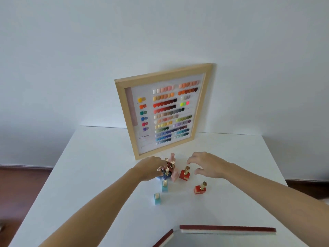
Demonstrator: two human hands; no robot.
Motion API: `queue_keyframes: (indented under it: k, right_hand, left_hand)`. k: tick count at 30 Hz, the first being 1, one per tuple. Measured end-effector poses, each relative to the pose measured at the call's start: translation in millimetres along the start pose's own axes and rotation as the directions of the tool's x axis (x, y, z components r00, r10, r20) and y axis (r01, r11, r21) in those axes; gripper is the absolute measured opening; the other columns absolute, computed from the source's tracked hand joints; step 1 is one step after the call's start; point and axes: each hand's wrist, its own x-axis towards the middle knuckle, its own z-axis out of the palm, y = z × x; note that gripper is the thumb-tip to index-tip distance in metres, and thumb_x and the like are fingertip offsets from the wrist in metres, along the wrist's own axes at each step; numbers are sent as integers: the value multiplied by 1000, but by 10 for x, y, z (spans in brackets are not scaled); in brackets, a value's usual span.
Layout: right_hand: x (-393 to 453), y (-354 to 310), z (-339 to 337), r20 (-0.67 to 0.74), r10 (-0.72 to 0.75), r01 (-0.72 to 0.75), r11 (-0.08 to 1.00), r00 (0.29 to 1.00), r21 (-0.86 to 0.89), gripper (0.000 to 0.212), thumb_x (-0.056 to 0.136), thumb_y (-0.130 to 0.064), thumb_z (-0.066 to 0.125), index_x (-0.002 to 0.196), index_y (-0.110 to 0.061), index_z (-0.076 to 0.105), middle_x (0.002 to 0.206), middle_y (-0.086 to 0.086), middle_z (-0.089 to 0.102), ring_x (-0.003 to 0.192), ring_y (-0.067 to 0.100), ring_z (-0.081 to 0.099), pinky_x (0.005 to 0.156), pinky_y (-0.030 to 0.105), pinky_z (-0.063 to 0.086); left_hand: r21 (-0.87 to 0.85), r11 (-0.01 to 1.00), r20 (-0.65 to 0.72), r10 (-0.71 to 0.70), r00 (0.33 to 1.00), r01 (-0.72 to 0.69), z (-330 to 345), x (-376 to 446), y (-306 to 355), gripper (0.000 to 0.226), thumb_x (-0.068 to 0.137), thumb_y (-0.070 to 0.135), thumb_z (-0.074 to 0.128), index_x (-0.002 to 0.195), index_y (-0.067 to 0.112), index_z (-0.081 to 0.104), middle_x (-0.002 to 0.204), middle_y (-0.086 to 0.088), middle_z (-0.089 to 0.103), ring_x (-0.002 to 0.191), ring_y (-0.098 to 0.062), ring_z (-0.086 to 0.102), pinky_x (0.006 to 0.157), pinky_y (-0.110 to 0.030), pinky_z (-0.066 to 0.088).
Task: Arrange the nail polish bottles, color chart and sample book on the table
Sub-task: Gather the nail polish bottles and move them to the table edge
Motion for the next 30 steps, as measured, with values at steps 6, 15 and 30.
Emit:
queue_keyframes:
  k: [6,15,30]
  right_hand:
    - [255,-47,159,-26,-1,3,996,1000,84,18,87,-13,60,105,-14,62,103,5,63,93,21,60,80,33,51]
    - [361,-192,351,-87,69,-47,972,994,230,15,80,-16,65,75,-17,51,72,-5,53,70,19,52,55,23,37]
    - [445,-324,505,-136,-38,57,989,990,137,11,91,-9,51,95,-8,60,94,11,59,84,27,60,69,28,43]
  left_hand:
    - [77,993,-27,86,996,-84,150,98,-26,26,95,21,53,119,27,57,106,-3,65,97,-27,62,76,-37,52]
    - [108,981,-66,168,984,-160,263,157,-73,19,93,19,57,111,23,59,104,-3,63,91,-25,61,65,-29,38]
    - [58,997,-74,46,996,-41,134,-29,-94,18,94,19,54,107,15,66,101,-7,64,91,-26,62,70,-32,45]
